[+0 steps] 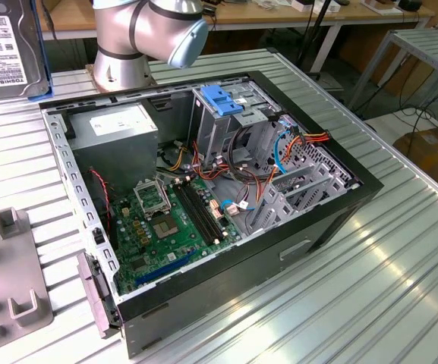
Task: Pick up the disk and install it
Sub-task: 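Pick up the disk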
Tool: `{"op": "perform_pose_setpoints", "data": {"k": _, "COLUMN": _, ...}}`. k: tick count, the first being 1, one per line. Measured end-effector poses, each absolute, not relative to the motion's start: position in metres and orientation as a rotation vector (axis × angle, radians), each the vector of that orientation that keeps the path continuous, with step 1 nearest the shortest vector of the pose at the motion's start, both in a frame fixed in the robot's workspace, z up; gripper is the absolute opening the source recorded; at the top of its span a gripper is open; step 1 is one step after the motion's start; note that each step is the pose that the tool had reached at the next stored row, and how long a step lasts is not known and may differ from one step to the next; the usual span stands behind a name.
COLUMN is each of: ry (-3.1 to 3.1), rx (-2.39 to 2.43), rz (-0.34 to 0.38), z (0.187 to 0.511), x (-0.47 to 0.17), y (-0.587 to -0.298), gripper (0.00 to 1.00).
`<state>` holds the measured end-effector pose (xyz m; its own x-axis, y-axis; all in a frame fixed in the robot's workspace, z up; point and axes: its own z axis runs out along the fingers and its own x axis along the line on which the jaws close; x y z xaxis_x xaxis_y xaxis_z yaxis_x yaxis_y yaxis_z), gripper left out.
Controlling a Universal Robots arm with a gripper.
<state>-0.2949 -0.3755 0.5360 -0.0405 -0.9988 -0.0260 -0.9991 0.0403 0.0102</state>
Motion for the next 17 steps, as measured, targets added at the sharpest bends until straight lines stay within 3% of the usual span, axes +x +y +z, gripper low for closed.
{"op": "perform_pose_setpoints", "data": {"k": 17, "ry": 2.257, "rx": -2.168, "rz": 0.040, "z": 0.535, "x": -0.246, "y": -0.375, "gripper": 0.37}}
